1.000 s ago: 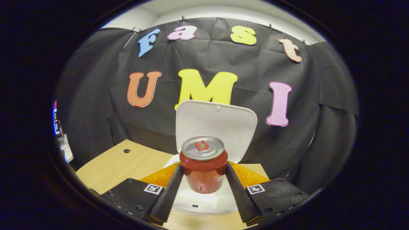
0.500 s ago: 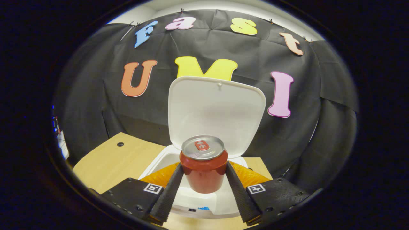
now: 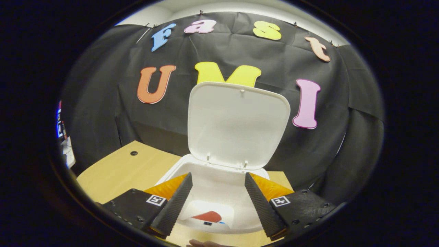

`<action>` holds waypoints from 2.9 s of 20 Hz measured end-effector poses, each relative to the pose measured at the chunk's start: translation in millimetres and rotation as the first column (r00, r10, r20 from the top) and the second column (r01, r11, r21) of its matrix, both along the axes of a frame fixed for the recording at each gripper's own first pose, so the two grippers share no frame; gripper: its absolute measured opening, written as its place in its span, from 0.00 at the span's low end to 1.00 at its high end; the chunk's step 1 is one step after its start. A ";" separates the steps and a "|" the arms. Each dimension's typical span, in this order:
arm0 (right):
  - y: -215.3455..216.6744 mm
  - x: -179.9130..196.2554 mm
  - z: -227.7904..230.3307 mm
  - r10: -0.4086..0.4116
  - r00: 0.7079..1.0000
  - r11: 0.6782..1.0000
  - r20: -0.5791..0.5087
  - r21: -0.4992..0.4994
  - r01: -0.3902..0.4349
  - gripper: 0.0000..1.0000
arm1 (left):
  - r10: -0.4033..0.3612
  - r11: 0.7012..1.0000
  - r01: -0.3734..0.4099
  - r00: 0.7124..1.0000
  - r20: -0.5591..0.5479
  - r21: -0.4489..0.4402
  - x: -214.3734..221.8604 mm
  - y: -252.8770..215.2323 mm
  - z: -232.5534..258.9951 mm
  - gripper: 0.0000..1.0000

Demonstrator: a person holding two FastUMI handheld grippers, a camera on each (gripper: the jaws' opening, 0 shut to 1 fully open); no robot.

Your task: Press the lid of the desktop garbage bin to open it, pick up the crumpled paper on the desktop and throw it into the bin, then pick up the pop can on the desktop and drop it into the bin, and finally close the garbage bin lid.

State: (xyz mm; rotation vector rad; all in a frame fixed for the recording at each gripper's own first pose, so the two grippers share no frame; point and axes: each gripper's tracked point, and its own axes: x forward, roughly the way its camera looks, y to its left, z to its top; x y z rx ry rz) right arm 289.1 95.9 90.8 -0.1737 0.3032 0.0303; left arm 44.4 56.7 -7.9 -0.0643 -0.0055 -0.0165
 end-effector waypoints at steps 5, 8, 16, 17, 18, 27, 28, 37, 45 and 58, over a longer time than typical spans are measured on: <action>-3.8 0.0 5.0 -0.004 1.000 1.000 0.016 0.016 0.004 0.95 | -0.011 1.000 0.011 1.000 0.000 -0.001 -0.5 -3.7 -0.2 0.97; -6.2 -4.7 26.5 -0.008 0.998 1.000 0.061 0.030 0.006 0.98 | -0.006 1.000 0.006 1.000 0.004 -0.001 0.0 -0.3 1.5 0.97; -12.8 -23.0 114.6 -0.005 0.976 0.997 0.218 0.081 -0.013 0.97 | 0.011 1.000 -0.011 1.000 0.015 -0.009 -4.3 6.0 6.7 0.96; -9.3 -23.3 126.7 0.008 0.969 0.996 0.248 0.088 -0.031 0.97 | 0.006 1.000 -0.006 1.000 0.019 -0.010 -5.2 4.4 7.5 0.97; -4.6 -23.6 136.3 0.024 0.961 0.994 0.275 0.096 -0.052 0.95 | -0.002 1.000 0.002 1.000 0.021 -0.013 -6.5 2.2 8.8 0.97; -11.6 36.1 174.5 -0.072 0.912 0.986 0.403 0.166 0.005 0.95 | -0.042 0.998 0.041 0.999 -0.003 -0.048 1.5 -3.4 -3.0 0.97; -15.2 46.2 177.2 -0.091 0.911 0.983 0.401 0.181 0.018 0.94 | -0.040 0.998 0.040 0.999 -0.004 -0.055 3.0 -2.3 -3.2 0.97; -23.9 101.1 169.2 -0.160 0.943 0.975 0.293 0.194 0.106 0.94 | -0.015 0.998 0.016 1.000 0.015 -0.064 5.9 7.1 -0.7 0.97; -21.9 79.7 153.6 -0.115 0.969 0.972 0.218 0.225 0.064 0.96 | -0.047 0.996 0.049 0.999 0.026 -0.075 0.4 5.1 3.4 0.96; -44.2 30.5 51.5 -0.105 0.993 0.951 -0.050 0.286 0.115 0.96 | -0.058 0.998 0.059 0.997 0.056 -0.017 -9.0 -7.4 15.2 0.96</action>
